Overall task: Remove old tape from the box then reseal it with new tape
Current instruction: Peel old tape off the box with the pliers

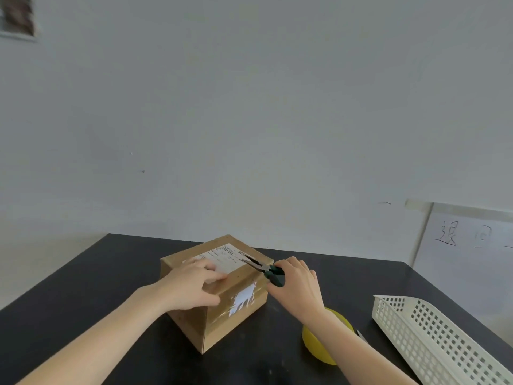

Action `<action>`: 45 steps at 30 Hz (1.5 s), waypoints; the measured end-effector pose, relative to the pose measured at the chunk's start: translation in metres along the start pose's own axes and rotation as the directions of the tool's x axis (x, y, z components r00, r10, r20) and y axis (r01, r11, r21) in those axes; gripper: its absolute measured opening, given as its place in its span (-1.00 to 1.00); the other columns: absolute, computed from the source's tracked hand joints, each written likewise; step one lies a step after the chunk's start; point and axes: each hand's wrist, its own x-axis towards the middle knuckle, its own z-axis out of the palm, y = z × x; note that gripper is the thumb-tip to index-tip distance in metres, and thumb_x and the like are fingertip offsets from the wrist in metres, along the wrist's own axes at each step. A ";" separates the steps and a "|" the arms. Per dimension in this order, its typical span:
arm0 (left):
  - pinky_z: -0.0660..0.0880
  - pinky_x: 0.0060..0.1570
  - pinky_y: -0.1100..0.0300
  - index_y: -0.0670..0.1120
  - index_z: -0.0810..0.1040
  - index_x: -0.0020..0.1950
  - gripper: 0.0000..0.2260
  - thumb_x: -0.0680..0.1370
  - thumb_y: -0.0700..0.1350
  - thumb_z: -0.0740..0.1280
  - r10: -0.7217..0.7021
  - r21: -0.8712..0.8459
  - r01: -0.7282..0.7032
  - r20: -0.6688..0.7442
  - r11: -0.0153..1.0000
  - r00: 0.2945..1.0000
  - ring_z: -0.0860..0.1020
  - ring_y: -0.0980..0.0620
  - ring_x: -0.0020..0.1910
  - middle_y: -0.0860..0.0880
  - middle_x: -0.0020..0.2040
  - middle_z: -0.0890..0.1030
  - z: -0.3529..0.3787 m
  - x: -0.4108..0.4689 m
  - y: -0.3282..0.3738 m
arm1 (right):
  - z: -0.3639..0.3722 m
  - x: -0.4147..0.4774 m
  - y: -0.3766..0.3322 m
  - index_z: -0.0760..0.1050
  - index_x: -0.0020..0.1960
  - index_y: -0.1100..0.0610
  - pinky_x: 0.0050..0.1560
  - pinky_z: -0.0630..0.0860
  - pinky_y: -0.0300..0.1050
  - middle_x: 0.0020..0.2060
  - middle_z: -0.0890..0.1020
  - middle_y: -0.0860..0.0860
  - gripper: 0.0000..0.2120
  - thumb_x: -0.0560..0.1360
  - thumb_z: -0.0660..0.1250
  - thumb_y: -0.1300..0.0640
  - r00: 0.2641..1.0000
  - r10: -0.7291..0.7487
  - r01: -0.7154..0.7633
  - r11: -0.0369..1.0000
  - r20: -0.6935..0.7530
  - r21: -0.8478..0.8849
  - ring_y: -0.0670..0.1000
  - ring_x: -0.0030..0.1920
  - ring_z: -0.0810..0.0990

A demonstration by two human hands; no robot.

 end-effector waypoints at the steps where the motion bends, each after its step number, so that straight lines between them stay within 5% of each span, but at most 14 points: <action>1: 0.16 0.41 0.02 0.25 0.27 0.44 -0.49 0.49 0.14 0.28 0.002 -0.005 -0.002 0.028 1.000 1.000 0.11 0.07 0.47 0.16 0.48 0.22 -0.003 -0.003 -0.002 | 0.000 0.001 -0.002 0.48 0.29 -0.06 0.20 0.36 -0.09 0.13 0.53 -0.14 -0.59 0.47 0.29 -0.14 1.000 -0.009 0.009 1.000 0.007 0.005 -0.06 0.14 0.44; 13: 0.15 0.47 0.06 0.27 0.22 0.46 -0.48 0.55 -0.08 0.25 0.041 0.081 -0.054 0.150 0.995 0.988 0.05 0.11 0.51 0.18 0.53 0.13 -0.018 -0.023 -0.028 | 0.003 0.003 -0.016 0.47 0.26 -0.08 0.25 0.30 -0.06 0.13 0.57 -0.15 -0.63 0.46 0.28 -0.07 0.994 -0.072 0.069 0.997 0.084 0.046 -0.07 0.20 0.44; 25: 0.26 0.40 0.16 0.23 0.33 0.40 -0.47 0.57 -0.30 0.19 0.024 0.102 -0.018 -0.065 0.995 0.998 0.23 0.11 0.46 0.17 0.49 0.26 -0.011 -0.024 -0.048 | -0.001 -0.014 -0.018 0.47 0.23 -0.08 0.25 0.37 -0.12 0.10 0.56 -0.19 -0.65 0.46 0.31 -0.09 0.987 -0.121 0.107 0.986 0.109 0.130 -0.11 0.13 0.46; 31: 0.41 0.20 0.26 0.15 0.43 0.27 -0.65 0.50 -0.02 0.34 0.030 0.076 -0.023 -0.092 0.997 0.995 0.39 0.19 0.26 0.17 0.34 0.40 -0.013 -0.013 -0.036 | -0.013 -0.007 -0.013 0.55 0.14 -0.06 0.04 0.57 -0.16 -0.03 0.59 -0.16 -0.65 0.37 0.37 -0.11 0.970 -0.126 0.083 0.975 0.208 0.206 -0.10 -0.02 0.54; 34: 0.43 0.22 0.23 0.14 0.36 0.36 -0.52 0.47 0.12 0.37 0.054 0.067 -0.046 -0.114 0.997 0.992 0.39 0.19 0.28 0.19 0.38 0.34 -0.009 -0.009 -0.026 | -0.023 -0.002 -0.011 0.57 0.07 -0.03 -0.08 0.59 -0.18 -0.09 0.61 -0.12 -0.70 0.36 0.41 -0.05 0.946 -0.119 0.051 0.973 0.301 0.225 -0.07 -0.09 0.58; 39: 0.27 0.38 0.12 0.12 0.29 0.45 -0.47 0.51 0.14 0.33 0.091 0.076 -0.082 -0.124 0.994 0.988 0.29 0.14 0.41 0.16 0.45 0.31 0.001 -0.002 -0.017 | -0.032 0.003 -0.009 0.58 0.04 0.00 -0.11 0.55 -0.20 -0.11 0.62 -0.07 -0.72 0.37 0.42 -0.05 0.912 -0.116 0.034 0.977 0.393 0.209 -0.05 -0.12 0.58; 45: 0.38 0.30 0.15 0.14 0.44 0.33 -0.61 0.51 0.09 0.35 0.089 0.022 -0.086 -0.174 0.996 0.981 0.40 0.17 0.30 0.18 0.33 0.45 0.007 0.003 -0.019 | -0.037 0.008 -0.009 0.59 0.03 0.03 -0.26 0.44 -0.28 -0.18 0.61 -0.05 -0.74 0.37 0.41 -0.03 0.886 -0.089 0.007 0.984 0.456 0.177 -0.09 -0.24 0.52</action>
